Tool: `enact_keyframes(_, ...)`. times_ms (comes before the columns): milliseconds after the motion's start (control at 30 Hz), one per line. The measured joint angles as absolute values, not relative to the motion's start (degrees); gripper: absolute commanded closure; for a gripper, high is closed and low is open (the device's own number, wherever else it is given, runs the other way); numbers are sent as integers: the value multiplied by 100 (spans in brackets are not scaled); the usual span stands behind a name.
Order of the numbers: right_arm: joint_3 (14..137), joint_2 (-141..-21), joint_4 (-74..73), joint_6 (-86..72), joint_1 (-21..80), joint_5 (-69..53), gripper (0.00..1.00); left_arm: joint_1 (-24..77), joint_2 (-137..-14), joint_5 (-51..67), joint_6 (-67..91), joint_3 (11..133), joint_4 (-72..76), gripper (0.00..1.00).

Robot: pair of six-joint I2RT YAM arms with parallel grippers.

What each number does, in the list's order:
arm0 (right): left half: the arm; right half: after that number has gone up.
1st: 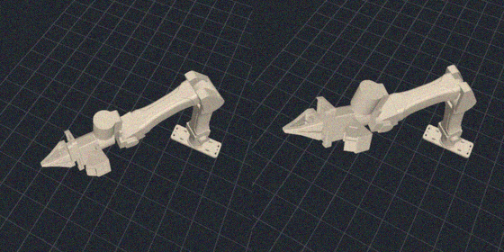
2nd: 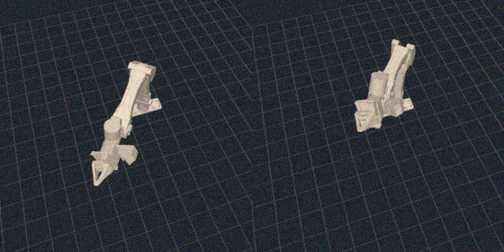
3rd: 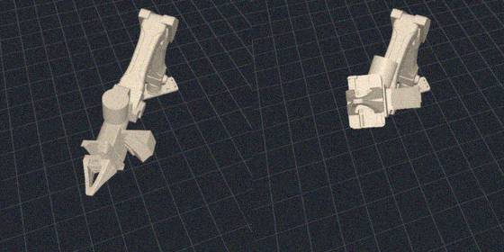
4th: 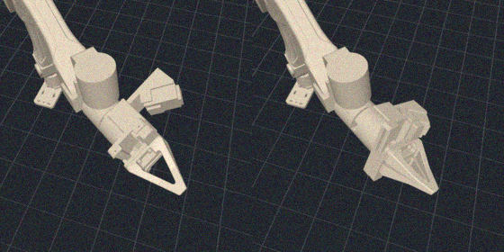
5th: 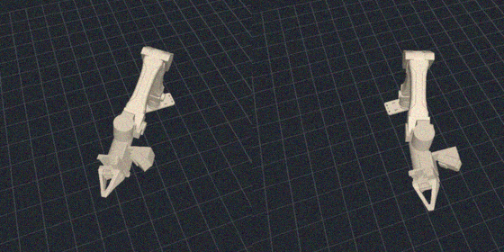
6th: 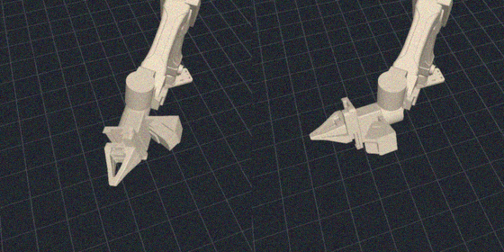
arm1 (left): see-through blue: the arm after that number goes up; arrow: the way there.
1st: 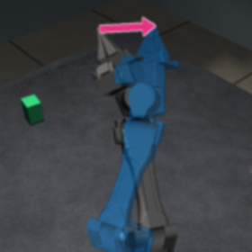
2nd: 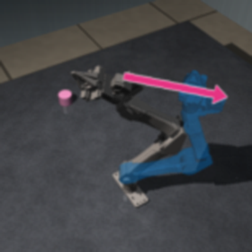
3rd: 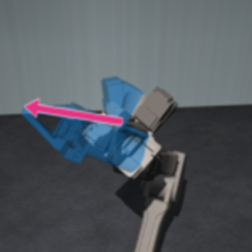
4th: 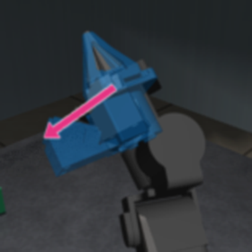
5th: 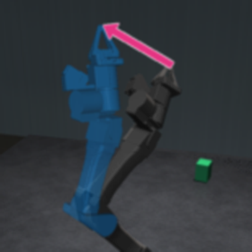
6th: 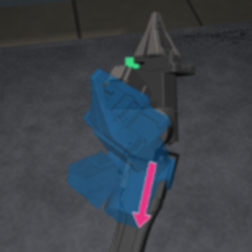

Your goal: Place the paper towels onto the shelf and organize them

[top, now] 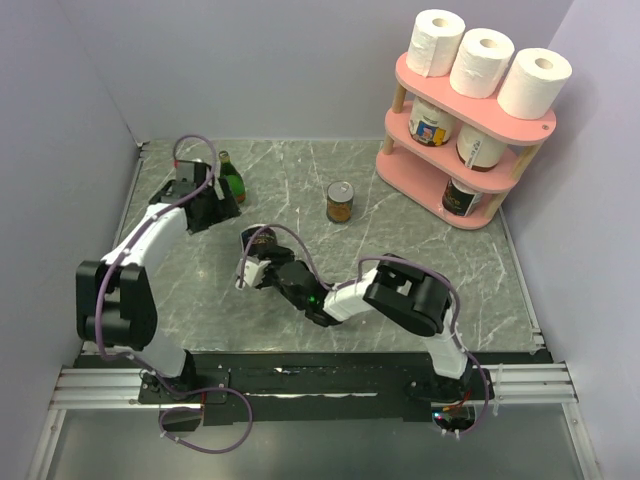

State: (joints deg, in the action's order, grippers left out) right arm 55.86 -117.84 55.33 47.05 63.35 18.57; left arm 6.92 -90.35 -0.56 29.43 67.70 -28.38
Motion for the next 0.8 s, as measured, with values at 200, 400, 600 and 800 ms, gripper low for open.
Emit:
enact_keyframes(200,5588,-10927,3986,3824,6307,1905,62,427,-8586,-821,2971,6770,-2834,0)
enact_keyframes(400,5942,-10031,1542,2394,6149,1680,64,419,-8565,-1214,2976,6770,-2899,1)
enact_keyframes(600,6753,-9480,-1398,1105,5559,1028,65,419,-8565,-1313,2969,6770,-2908,4)
enact_keyframes(800,6696,-8853,-3087,429,4615,410,60,419,-8508,-1302,2965,6718,-2912,4)
